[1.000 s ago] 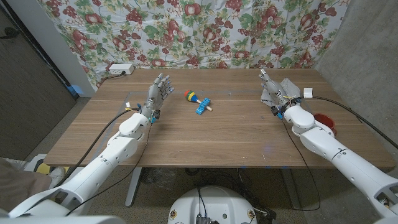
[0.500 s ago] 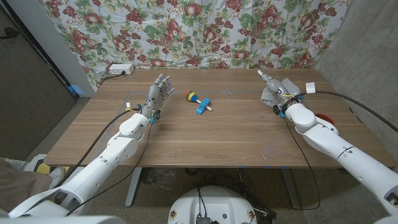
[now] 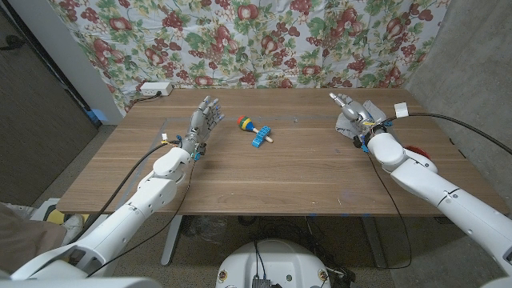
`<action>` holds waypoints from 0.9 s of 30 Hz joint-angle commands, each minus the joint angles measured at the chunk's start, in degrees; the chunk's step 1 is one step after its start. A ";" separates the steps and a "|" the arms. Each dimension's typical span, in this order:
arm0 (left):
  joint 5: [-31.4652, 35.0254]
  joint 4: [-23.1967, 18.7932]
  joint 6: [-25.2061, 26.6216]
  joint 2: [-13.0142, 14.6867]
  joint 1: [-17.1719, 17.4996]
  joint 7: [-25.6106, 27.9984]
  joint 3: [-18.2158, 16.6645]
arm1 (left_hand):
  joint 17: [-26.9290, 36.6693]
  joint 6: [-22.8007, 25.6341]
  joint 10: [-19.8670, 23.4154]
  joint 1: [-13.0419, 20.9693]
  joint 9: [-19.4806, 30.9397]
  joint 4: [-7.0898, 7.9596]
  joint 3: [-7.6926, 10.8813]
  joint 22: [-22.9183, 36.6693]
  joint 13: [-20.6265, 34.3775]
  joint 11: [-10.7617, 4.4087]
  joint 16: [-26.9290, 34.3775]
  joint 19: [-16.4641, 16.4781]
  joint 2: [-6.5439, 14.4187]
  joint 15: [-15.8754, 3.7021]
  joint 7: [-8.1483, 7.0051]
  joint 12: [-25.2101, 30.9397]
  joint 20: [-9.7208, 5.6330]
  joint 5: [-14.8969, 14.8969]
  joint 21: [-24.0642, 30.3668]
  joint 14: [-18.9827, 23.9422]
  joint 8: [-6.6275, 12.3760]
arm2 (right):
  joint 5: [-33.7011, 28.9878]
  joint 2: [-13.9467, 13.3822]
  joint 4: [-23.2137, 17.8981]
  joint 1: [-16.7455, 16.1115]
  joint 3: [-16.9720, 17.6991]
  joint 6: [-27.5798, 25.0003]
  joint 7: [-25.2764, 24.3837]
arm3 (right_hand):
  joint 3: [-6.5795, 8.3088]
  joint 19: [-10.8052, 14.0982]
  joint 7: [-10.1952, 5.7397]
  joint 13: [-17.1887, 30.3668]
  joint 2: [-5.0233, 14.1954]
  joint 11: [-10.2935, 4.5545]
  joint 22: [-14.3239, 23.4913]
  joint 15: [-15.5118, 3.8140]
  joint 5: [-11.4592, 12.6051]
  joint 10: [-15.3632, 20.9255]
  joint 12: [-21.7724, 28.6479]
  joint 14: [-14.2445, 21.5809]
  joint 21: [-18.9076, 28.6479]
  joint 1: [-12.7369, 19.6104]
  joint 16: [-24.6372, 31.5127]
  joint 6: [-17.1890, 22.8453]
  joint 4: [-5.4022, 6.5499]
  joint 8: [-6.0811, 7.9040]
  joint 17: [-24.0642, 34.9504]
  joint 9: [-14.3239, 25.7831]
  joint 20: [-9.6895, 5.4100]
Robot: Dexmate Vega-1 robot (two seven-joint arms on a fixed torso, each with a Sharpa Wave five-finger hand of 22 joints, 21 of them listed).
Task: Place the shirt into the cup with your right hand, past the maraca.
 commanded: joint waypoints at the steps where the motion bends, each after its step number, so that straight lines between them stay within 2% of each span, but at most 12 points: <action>1: -0.32 -0.77 -0.16 0.53 0.89 0.02 -0.35 | 0.12 0.35 0.03 0.07 0.21 -0.18 0.06 0.26 0.12 0.13 0.09 -0.13 0.10 -2.39 -0.04 0.29 0.17 -0.13 0.33 -0.02 -0.13 | -5.94 -1.45 -3.92 -0.01 -1.23 -7.20 -2.10 | 0.15 -0.54 0.04 0.25 -0.16 0.26 0.15 0.16 0.63 -0.13 0.29 0.10 0.19 0.84 0.29 -0.18 -0.59 0.11 0.20 0.16 -0.03; 4: -0.41 -0.75 -0.07 0.88 0.90 -0.36 -0.44 | 0.12 0.35 0.03 0.07 0.22 -0.21 0.06 0.26 0.12 0.02 0.09 -0.14 0.12 -2.40 -0.10 0.29 0.19 -0.16 0.33 -0.04 -0.14 | -5.82 -1.28 -4.01 -0.07 -1.14 -7.11 -2.02 | 0.20 -0.56 0.02 0.25 -0.17 0.20 0.15 0.17 0.76 -0.10 0.32 0.14 0.20 1.09 0.31 -0.19 -0.75 0.11 0.20 0.17 -0.01; 7: -0.27 -0.11 -0.25 1.18 0.34 -0.95 -0.53 | 0.12 0.25 0.01 0.07 0.22 -0.24 0.05 0.26 0.12 0.21 0.10 -0.15 0.14 -2.44 -0.06 0.28 0.15 -0.18 0.34 -0.05 -0.20 | -8.88 -2.07 -5.76 0.64 -2.34 -10.85 -2.29 | 0.25 -0.55 0.01 0.25 -0.18 0.32 0.15 0.33 0.86 -0.08 0.34 0.21 0.22 1.28 0.34 -0.20 -0.87 0.11 0.20 0.17 0.00; 12: -0.34 0.29 -1.27 1.00 0.36 -0.48 -1.18 | 0.12 0.19 0.04 0.08 0.22 -0.27 0.05 0.25 0.12 0.12 0.08 -0.14 0.16 -2.58 -0.07 0.29 -0.12 -0.20 0.35 -0.11 -0.23 | -11.46 -2.47 -6.99 1.36 -3.38 -13.62 -2.27 | 0.31 -0.64 -0.11 0.26 -0.21 0.26 0.15 0.31 1.04 -0.12 0.34 0.20 0.22 1.63 0.33 -0.21 -1.11 0.12 0.20 0.18 0.18; 24: -1.82 1.69 -1.07 1.26 0.07 -2.85 -1.43 | 0.11 0.24 0.04 0.10 0.22 -0.35 0.05 0.25 0.12 0.13 0.07 -0.22 0.22 -2.57 0.00 0.29 -0.18 -0.25 0.32 -0.18 -0.23 | -15.79 -3.17 -10.07 1.35 -4.48 -19.36 -2.92 | 0.38 -0.63 -0.09 0.27 -0.29 0.38 0.15 0.54 1.41 -0.06 0.41 0.33 0.28 2.20 0.37 -0.20 -1.50 0.11 0.21 0.19 0.46; 27: -2.05 1.86 -1.11 1.37 -0.03 -3.44 -1.46 | 0.11 0.24 -0.03 0.10 0.22 -0.37 0.05 0.24 0.12 0.16 0.06 -0.22 0.24 -2.55 0.03 0.27 -0.23 -0.27 0.33 -0.22 -0.24 | -15.79 -3.41 -10.37 1.21 -4.34 -19.47 -2.57 | 0.39 -0.63 -0.18 0.27 -0.31 0.38 0.15 0.59 1.49 -0.05 0.42 0.34 0.29 2.30 0.38 -0.16 -1.57 0.12 0.21 0.19 0.47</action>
